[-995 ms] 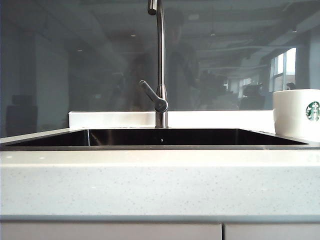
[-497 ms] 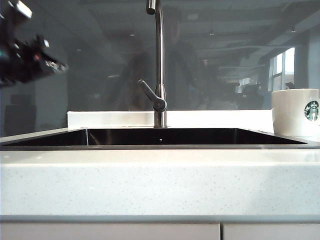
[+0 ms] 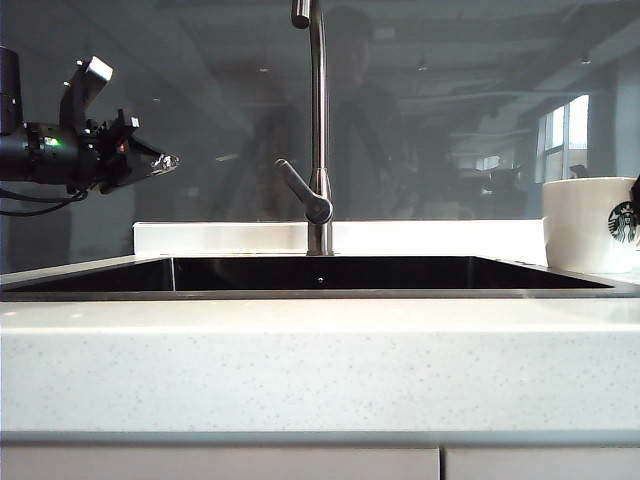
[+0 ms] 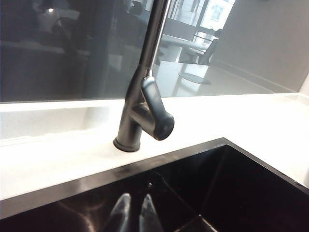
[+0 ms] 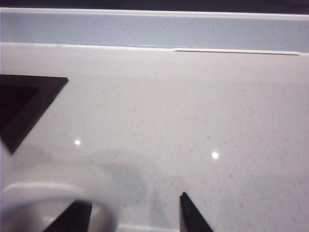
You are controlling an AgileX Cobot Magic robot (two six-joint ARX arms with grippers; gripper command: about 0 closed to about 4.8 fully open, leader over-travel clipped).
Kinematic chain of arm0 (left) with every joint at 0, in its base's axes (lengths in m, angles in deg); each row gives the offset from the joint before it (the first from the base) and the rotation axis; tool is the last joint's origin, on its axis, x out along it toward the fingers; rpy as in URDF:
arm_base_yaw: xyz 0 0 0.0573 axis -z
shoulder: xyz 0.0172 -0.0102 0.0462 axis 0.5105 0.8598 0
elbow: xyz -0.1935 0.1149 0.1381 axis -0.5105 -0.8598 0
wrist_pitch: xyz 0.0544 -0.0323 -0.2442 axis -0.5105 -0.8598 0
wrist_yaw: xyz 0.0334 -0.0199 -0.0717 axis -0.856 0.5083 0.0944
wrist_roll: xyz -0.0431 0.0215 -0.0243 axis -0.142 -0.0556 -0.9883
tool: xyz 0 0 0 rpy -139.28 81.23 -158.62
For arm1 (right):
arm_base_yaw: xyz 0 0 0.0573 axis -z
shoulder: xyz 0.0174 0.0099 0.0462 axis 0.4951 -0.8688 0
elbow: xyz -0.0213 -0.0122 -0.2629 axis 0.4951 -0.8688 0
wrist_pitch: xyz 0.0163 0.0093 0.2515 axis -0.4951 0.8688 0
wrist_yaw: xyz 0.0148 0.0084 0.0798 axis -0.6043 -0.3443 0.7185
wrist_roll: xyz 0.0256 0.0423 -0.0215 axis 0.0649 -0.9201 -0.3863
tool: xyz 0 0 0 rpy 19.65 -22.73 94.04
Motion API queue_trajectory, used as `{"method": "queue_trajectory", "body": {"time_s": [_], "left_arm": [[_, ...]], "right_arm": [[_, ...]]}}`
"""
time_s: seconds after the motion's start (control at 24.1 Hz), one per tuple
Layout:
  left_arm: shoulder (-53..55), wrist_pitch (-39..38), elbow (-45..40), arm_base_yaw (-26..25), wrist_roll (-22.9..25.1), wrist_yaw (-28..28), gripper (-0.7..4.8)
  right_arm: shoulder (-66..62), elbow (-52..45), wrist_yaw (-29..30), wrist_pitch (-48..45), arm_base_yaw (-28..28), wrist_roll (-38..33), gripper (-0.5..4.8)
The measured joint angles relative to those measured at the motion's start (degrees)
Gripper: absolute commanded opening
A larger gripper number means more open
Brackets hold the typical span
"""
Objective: Pick up the mug next to the sink, go to the faucet to get some water, pour the water into the sink, and finally put the mug back to its place.
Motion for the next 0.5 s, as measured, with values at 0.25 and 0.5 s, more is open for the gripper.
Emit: {"method": "queue_trajectory", "body": {"time_s": [0.25,0.5], "left_arm": [[0.02,0.2,0.0,0.04,0.02,-1.2,0.28],[0.11,0.22,0.09,0.04,1.66,-2.82,0.25]], "right_arm": [[-4.59,3.43,2.14,-0.92,-0.7,0.04,1.28],[-5.29,4.5,3.61,-1.25,-1.27,-0.28,0.39]]}}
